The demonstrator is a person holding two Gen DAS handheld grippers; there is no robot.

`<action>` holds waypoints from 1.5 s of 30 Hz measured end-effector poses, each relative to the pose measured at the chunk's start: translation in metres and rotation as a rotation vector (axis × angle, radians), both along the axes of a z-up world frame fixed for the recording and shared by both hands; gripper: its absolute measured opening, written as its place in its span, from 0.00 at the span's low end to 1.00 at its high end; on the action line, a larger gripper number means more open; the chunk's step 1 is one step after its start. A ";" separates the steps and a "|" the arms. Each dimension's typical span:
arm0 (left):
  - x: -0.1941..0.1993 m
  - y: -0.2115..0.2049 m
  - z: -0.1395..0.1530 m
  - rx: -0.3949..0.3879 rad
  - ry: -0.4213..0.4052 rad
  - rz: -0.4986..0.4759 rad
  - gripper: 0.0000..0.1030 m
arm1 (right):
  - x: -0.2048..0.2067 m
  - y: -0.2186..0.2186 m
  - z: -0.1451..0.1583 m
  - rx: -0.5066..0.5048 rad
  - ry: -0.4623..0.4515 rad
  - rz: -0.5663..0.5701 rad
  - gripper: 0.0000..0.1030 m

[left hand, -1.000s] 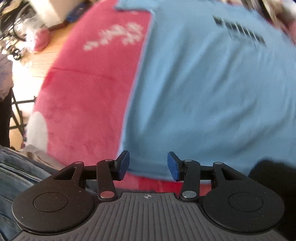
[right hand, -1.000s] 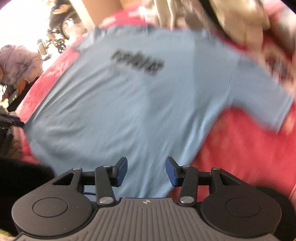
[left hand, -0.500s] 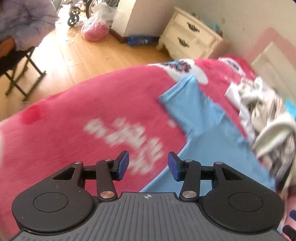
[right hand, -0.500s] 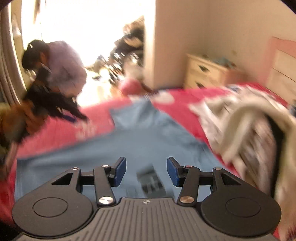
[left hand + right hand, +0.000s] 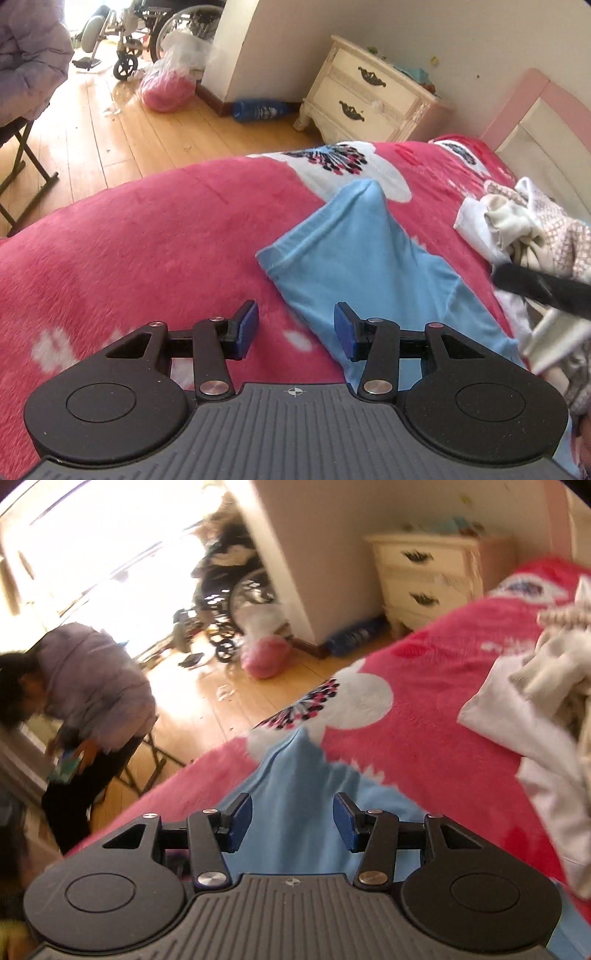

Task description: Fold clothes

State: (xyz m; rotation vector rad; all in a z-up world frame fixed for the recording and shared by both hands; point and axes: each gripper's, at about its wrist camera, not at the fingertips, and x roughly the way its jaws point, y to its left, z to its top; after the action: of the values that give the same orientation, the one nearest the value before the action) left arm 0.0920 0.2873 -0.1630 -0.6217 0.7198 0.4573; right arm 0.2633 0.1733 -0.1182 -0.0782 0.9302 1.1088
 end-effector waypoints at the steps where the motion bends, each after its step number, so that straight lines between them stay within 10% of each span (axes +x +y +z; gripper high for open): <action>1: 0.001 0.002 -0.001 0.001 -0.003 0.003 0.42 | 0.009 0.012 -0.005 -0.004 0.040 -0.016 0.50; 14: 0.007 0.008 -0.005 0.037 -0.020 0.039 0.23 | 0.058 0.116 -0.041 -0.148 0.158 -0.077 0.48; 17: 0.006 0.008 -0.005 0.050 -0.022 0.055 0.13 | 0.054 0.118 -0.045 -0.164 0.105 -0.063 0.13; 20: 0.005 0.006 -0.003 0.067 -0.023 0.061 0.07 | 0.052 0.113 -0.039 -0.137 0.076 -0.062 0.04; 31: -0.005 -0.040 0.042 0.326 -0.112 -0.029 0.03 | 0.061 0.036 0.007 0.140 0.115 -0.091 0.03; 45: -0.026 -0.142 0.058 0.569 -0.231 -0.341 0.05 | 0.013 -0.123 0.018 0.245 -0.095 -0.109 0.07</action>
State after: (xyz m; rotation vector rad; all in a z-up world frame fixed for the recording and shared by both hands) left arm 0.0663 0.1453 -0.1055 -0.0102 0.4311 0.2482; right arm 0.2760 0.0504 -0.1005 0.1186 0.7001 1.1002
